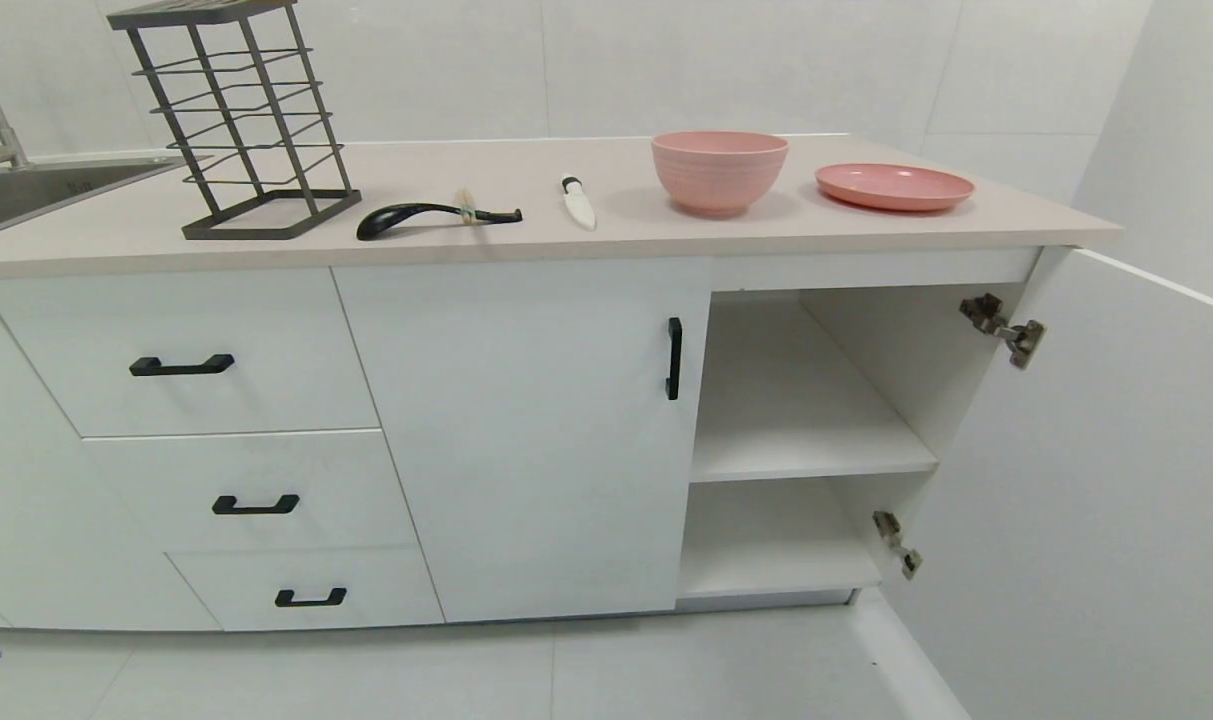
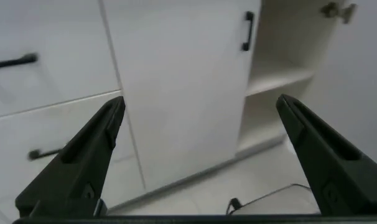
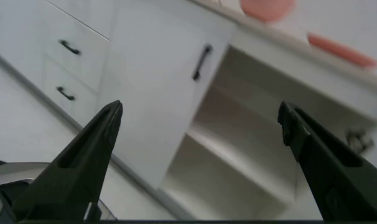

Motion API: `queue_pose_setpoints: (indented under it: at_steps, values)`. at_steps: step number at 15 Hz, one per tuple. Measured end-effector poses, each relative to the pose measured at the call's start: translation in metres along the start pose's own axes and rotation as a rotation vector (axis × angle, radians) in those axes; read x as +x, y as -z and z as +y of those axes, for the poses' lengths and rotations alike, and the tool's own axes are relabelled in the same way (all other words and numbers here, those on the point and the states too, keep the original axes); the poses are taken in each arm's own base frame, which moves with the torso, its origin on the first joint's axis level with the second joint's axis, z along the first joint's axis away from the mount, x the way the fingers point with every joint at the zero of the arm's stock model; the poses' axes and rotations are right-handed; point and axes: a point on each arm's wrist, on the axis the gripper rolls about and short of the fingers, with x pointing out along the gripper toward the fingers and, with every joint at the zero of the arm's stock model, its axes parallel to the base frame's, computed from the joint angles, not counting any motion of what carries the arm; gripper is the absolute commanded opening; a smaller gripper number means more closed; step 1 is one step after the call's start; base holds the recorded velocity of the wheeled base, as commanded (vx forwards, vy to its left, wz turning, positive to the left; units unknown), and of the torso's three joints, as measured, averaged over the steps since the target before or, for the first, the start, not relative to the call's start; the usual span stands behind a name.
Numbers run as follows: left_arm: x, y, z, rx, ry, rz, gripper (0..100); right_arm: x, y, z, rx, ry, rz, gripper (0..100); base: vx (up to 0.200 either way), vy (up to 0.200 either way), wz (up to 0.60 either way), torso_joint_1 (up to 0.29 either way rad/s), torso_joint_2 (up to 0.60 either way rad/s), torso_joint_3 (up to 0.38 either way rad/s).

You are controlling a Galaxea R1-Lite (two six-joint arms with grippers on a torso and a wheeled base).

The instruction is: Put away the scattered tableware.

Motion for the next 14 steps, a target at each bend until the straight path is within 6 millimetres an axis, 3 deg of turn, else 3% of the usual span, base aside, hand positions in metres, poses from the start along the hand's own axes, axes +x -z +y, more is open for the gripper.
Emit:
queue_pose_setpoints:
  at_steps: [2,3,6,12,14]
  values:
    - [-0.011,0.030,-0.004,-0.029,-0.088,0.099,100,-0.012,0.016,0.012,0.071,0.125,0.114,100,0.000,0.000,0.00,0.000,0.00,0.000]
    - [-0.014,0.035,-0.004,-0.027,-0.130,0.105,100,-0.015,0.021,0.014,0.114,0.186,0.157,100,0.000,0.000,0.00,0.000,0.00,0.000]
    - [-0.018,0.041,-0.001,0.035,-0.344,0.107,100,-0.023,0.038,0.023,0.254,0.306,0.285,100,0.000,0.000,0.00,0.000,0.00,0.000]
    - [-0.019,0.043,-0.002,0.004,-0.346,0.102,100,-0.032,0.041,0.023,0.291,0.672,0.322,100,0.000,0.000,0.00,0.000,0.00,0.000]
    - [-0.019,0.043,-0.002,0.000,-0.346,0.102,100,-0.033,0.044,0.024,0.347,0.697,0.322,100,0.000,0.000,0.00,0.000,0.00,0.000]
